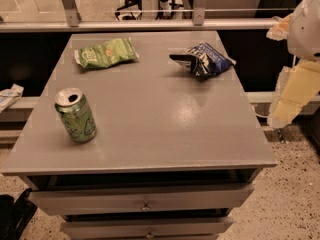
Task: Move blue chip bag near green can
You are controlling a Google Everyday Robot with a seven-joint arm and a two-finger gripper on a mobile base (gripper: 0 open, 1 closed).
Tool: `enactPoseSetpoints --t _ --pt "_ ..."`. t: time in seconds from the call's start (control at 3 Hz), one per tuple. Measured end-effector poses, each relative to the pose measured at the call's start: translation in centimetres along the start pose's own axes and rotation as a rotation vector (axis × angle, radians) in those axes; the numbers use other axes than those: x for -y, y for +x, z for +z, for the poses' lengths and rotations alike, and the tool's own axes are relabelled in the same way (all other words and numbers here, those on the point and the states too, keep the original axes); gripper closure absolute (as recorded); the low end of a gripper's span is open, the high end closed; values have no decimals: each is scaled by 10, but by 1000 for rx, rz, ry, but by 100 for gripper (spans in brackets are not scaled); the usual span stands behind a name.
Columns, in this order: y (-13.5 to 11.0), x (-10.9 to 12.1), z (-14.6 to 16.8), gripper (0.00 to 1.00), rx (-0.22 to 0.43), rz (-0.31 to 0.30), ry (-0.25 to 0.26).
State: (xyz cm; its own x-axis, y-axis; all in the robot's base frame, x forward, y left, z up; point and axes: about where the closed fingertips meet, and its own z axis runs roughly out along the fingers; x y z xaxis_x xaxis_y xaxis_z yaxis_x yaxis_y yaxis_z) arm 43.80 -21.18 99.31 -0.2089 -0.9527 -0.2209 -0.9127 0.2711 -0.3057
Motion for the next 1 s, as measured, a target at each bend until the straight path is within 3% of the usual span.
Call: enactPoseSetpoints --t 0.67,1.0 --pt "-2 3 1 0 1 -8 18" --pt "-14 26 30 0 34 -7 38"
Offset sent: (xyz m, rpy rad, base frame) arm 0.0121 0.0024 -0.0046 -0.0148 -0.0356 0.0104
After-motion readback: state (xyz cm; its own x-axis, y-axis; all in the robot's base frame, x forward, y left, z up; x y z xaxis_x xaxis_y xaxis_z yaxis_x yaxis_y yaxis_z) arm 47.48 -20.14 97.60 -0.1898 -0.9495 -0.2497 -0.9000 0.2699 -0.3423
